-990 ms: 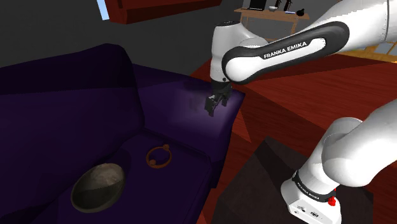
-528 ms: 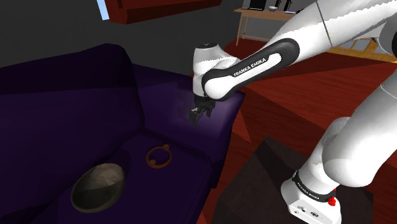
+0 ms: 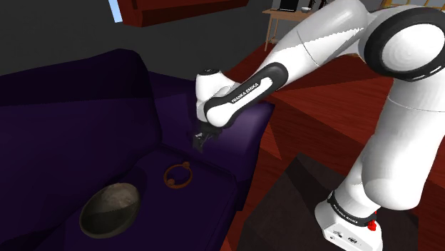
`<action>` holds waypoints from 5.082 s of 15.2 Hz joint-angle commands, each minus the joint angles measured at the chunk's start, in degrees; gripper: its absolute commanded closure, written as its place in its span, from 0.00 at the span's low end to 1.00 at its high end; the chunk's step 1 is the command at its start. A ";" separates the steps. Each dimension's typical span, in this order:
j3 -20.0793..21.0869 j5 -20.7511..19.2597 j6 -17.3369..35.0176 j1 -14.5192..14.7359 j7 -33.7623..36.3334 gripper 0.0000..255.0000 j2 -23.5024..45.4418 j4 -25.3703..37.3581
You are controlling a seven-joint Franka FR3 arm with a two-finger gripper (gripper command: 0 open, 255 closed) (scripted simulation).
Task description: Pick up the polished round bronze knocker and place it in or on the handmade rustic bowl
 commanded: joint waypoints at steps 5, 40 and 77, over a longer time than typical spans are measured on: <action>0.07 -1.63 3.19 2.46 2.55 0.00 13.45 10.52; -0.36 -2.61 4.90 4.72 3.89 1.00 24.35 19.97; 3.03 -2.81 -16.36 12.20 13.36 1.00 19.92 37.05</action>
